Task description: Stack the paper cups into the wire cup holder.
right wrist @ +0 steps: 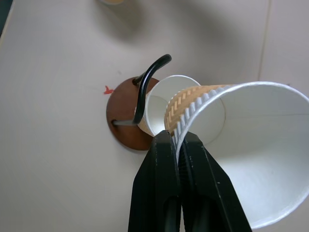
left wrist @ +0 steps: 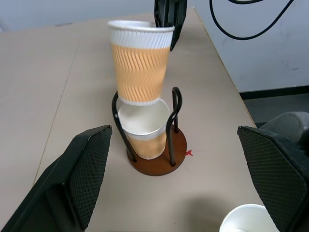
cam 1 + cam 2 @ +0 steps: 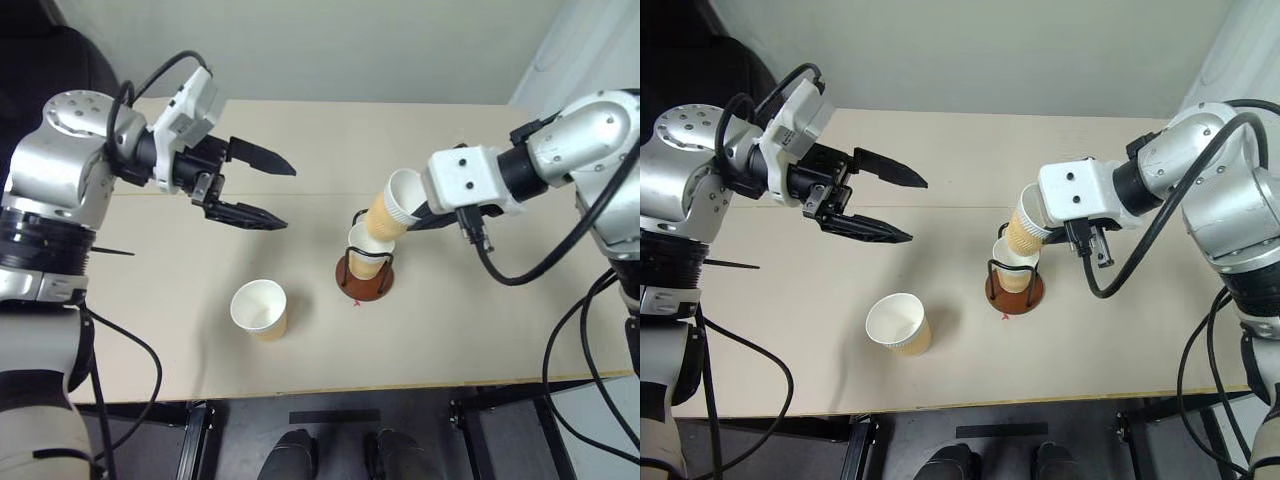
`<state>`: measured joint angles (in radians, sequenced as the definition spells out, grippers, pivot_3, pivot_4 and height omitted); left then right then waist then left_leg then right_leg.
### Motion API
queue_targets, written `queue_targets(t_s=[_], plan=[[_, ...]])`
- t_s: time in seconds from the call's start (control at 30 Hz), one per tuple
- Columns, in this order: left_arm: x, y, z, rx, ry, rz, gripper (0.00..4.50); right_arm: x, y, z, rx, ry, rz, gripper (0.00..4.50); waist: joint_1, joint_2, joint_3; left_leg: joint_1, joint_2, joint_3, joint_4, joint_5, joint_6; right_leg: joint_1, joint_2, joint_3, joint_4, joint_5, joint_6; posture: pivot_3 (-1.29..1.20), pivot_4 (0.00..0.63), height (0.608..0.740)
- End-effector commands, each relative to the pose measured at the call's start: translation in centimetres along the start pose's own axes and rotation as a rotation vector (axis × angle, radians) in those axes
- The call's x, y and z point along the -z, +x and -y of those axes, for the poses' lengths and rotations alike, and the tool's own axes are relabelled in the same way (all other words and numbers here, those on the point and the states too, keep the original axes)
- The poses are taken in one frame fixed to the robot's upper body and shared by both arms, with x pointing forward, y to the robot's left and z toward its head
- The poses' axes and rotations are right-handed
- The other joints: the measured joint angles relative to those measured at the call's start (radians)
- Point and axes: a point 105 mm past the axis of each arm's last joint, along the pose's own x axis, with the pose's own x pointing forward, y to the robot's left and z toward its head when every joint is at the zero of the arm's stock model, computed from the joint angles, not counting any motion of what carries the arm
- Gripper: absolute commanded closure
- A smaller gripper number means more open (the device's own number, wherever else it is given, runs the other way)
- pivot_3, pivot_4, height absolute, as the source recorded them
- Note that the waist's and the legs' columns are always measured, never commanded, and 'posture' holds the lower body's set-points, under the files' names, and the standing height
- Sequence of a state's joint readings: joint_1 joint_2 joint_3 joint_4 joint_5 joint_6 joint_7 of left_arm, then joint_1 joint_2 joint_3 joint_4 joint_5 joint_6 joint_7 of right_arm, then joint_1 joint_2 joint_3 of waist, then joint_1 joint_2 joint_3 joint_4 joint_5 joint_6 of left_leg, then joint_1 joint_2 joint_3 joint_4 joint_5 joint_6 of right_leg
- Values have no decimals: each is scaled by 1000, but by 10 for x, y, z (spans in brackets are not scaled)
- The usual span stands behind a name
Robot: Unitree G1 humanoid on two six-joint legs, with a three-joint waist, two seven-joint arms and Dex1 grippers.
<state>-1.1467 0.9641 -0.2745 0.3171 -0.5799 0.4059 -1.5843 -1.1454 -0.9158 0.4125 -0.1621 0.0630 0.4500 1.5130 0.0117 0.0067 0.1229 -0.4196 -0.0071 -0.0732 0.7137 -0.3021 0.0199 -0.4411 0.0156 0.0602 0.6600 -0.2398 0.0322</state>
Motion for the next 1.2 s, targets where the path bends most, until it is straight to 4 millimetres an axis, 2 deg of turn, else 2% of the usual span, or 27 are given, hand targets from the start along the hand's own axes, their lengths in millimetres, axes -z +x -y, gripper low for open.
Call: queue_targets(t_s=[0.03, 0.63, 0.73, 0.87, 1.1, 1.2], plan=[[-9, -5, 5, 12, 34, 11, 0, -2, -3, 2, 2, -44, -18, 4448, 0, 0, 0, 0, 0, 0, 0, 0, 0, 0, 0, 0, 0, 0, 0, 0, 150, 740], [-12, -4, 5, 14, 33, 8, 0, 3, 19, -8, -48, -84, -34, 4448, -2, 0, 0, 0, 0, 0, -1, 0, 0, 0, 0, 0, -1, 0, 0, 0, 150, 740], [-12, -4, 5, 13, 33, 7, 0, 0, 20, -6, -40, -87, -24, 3907, -2, 0, 0, 0, 0, 0, -1, 0, 0, 0, 0, 0, -1, 0, 0, 0, 150, 740], [-12, -4, 4, 13, 33, 6, 0, -13, 21, 4, 14, -63, 53, 2575, -4, 0, 0, 0, 0, 0, -1, 0, 0, 0, 0, 0, -2, 0, 0, 0, 150, 740], [-8, -2, 11, 32, 58, -32, 0, -33, 8, 25, 174, 80, 217, 2575, -5, 0, 0, 0, 0, 0, -5, 0, -1, 0, 0, 0, -6, 0, 0, 0, 150, 740], [-5, -1, 15, 40, 78, -65, 0, -42, -3, 25, 205, 168, 310, 2575, -5, 0, 0, 0, 0, 0, -8, 1, -1, 0, 0, 0, -9, 0, -1, 0, 150, 740]])
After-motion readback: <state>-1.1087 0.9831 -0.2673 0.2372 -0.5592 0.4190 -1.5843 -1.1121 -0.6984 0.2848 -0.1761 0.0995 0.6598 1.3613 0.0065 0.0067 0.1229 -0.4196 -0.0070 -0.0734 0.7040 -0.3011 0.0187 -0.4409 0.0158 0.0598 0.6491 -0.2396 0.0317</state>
